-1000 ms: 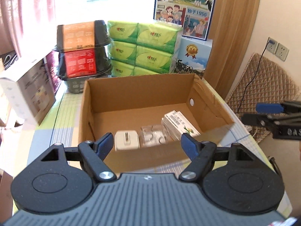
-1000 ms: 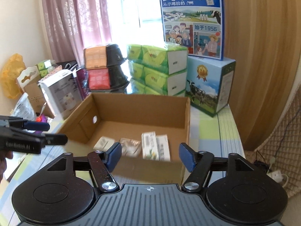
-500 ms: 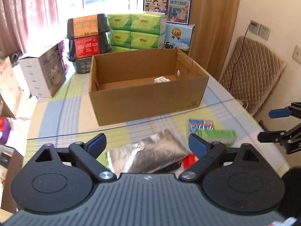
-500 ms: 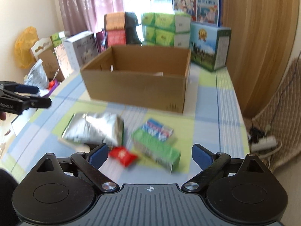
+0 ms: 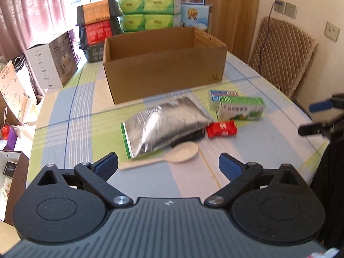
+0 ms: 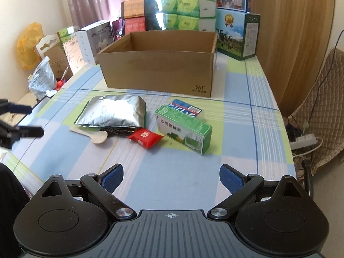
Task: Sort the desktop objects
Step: 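Move both tools back toward the remaining items on the table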
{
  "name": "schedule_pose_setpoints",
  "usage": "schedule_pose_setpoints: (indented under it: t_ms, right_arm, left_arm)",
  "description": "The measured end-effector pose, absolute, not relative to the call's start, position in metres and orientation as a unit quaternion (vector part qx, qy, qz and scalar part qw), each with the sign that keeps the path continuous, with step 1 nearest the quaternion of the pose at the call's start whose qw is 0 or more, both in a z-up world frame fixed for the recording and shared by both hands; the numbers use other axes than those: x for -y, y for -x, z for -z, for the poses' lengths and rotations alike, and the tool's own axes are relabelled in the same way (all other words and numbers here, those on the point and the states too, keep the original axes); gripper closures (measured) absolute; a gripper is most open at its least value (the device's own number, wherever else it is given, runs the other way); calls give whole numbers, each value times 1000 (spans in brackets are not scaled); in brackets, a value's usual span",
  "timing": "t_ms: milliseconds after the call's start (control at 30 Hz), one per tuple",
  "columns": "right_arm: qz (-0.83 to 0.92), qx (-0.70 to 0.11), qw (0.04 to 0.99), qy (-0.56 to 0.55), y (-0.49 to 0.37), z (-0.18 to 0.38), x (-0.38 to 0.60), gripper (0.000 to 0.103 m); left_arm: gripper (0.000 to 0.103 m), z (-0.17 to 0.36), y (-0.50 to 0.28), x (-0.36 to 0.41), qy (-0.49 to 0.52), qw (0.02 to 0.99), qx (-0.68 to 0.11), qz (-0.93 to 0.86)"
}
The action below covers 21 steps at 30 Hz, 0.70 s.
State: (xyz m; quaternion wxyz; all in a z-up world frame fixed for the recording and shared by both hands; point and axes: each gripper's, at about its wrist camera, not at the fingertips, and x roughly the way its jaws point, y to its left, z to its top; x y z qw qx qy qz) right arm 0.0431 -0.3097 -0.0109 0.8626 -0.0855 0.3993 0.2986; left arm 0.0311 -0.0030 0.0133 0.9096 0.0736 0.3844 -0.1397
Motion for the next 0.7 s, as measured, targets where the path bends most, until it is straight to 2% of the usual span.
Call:
schedule_pose_setpoints:
  t_ms: [433, 700]
  right_arm:
    - [-314, -433, 841, 82, -58, 17, 306, 9]
    - [-349, -426, 815, 180, -101, 14, 285, 10]
  left_arm:
    - [5, 11, -38, 26, -107, 892, -403, 173]
    - [5, 19, -63, 55, -167, 870, -401, 234]
